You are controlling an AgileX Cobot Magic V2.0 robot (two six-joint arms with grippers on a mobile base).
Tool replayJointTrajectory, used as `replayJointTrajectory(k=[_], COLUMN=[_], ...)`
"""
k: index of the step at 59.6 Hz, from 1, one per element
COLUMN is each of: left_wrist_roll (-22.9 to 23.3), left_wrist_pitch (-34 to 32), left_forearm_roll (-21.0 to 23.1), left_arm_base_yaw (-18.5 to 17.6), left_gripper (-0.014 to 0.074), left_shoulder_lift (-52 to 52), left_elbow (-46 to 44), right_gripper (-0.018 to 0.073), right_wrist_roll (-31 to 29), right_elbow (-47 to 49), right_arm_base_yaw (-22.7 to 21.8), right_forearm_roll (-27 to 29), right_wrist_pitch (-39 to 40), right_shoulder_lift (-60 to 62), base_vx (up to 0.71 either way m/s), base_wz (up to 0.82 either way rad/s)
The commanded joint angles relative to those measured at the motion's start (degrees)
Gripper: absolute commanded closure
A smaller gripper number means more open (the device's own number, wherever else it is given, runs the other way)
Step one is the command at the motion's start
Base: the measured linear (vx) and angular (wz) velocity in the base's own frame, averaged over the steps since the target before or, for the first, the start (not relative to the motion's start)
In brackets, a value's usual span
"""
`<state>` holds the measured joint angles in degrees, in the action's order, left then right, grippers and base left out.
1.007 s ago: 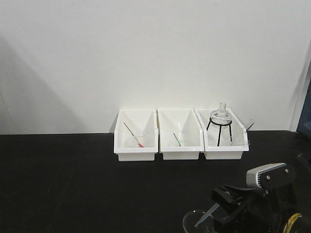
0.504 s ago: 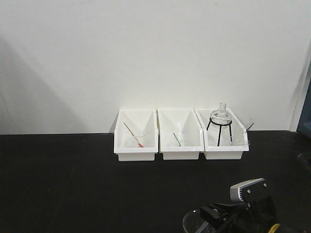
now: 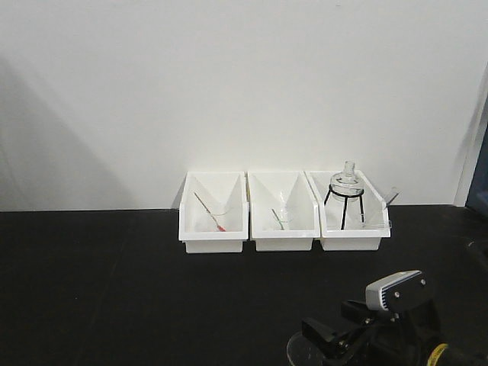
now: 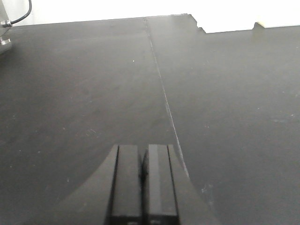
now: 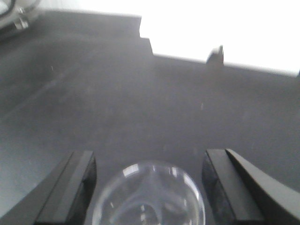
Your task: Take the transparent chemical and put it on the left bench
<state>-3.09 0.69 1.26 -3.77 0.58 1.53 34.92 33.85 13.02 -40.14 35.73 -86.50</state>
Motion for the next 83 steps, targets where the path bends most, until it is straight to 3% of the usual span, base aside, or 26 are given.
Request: replayJointTrajectory(k=[1,10,22,40,83], left_wrist_roll=[0.4,0.4,0.4,0.4,0.4], left_wrist_pitch=[-4.5,-4.5,-4.5,-4.5,-4.5], left_forearm_roll=[0.0,0.0,0.0,0.0,0.0], left_arm_base_yaw=[-0.1,-0.1,-0.1,-0.1,-0.1], left_gripper=[0.0600,0.0600,0.0600,0.0600,0.0600], left_shoulder_lift=[1.1,1.1,1.1,1.1,1.1], left_elbow=[0.9,0.9,0.9,0.9,0.9], right_gripper=[0.0044,0.0160,0.0575,0.0566,0.0567], right_wrist_roll=[-0.7,-0.6,-0.5,-0.4,-0.4], right_elbow=[1.8,1.8,1.8,1.8,1.8], right_arm_base_yaw=[0.0,0.0,0.0,0.0,0.0], right_forearm_roll=[1.2,1.3,1.2,1.2,1.2], right_wrist_pitch=[3.2,-3.5,-21.8,-39.1,-39.6], right_shoulder_lift=[5.1,12.2,25.1,40.0,42.2], base_vx=[0.00,0.00,0.00,0.00,0.00], base_wz=[0.00,0.00,0.00,0.00,0.00])
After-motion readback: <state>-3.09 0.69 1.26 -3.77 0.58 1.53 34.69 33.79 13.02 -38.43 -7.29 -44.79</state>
